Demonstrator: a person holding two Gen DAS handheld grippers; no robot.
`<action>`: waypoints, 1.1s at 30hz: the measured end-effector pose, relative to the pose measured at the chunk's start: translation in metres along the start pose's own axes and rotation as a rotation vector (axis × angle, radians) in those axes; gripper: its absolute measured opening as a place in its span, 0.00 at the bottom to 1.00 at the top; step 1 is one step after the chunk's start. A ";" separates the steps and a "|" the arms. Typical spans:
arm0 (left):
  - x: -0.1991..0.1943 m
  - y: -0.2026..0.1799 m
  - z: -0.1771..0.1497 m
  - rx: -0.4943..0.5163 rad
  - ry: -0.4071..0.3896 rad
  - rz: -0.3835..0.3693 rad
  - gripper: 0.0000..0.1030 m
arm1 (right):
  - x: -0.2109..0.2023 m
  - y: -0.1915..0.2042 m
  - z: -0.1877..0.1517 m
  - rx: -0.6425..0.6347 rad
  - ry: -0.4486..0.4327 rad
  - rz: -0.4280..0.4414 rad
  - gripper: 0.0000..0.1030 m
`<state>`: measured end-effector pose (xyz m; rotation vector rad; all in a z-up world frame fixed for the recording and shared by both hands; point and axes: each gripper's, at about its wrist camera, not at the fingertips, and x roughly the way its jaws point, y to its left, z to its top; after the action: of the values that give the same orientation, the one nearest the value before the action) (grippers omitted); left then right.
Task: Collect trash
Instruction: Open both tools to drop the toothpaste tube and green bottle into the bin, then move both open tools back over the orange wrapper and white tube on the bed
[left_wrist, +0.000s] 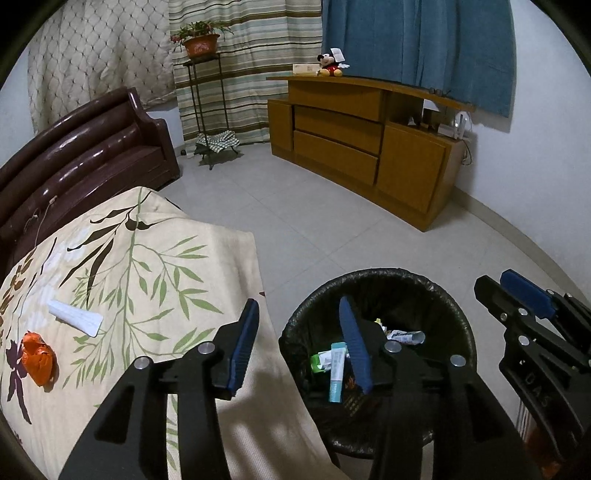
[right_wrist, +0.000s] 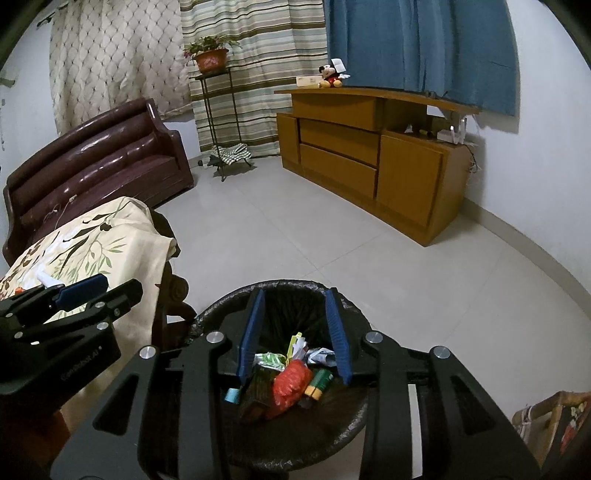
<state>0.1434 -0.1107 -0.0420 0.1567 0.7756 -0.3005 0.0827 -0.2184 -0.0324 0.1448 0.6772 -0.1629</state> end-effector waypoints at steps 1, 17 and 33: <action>0.000 0.001 0.000 0.001 -0.002 0.000 0.48 | 0.000 -0.001 0.000 0.003 0.000 0.000 0.33; -0.006 0.011 -0.006 -0.017 -0.002 0.017 0.48 | 0.000 0.006 -0.005 0.005 0.018 0.011 0.37; -0.031 0.048 -0.017 -0.074 -0.013 0.066 0.56 | -0.011 0.039 -0.002 -0.026 0.016 0.056 0.44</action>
<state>0.1267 -0.0544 -0.0309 0.1099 0.7657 -0.2098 0.0811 -0.1786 -0.0236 0.1397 0.6907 -0.0995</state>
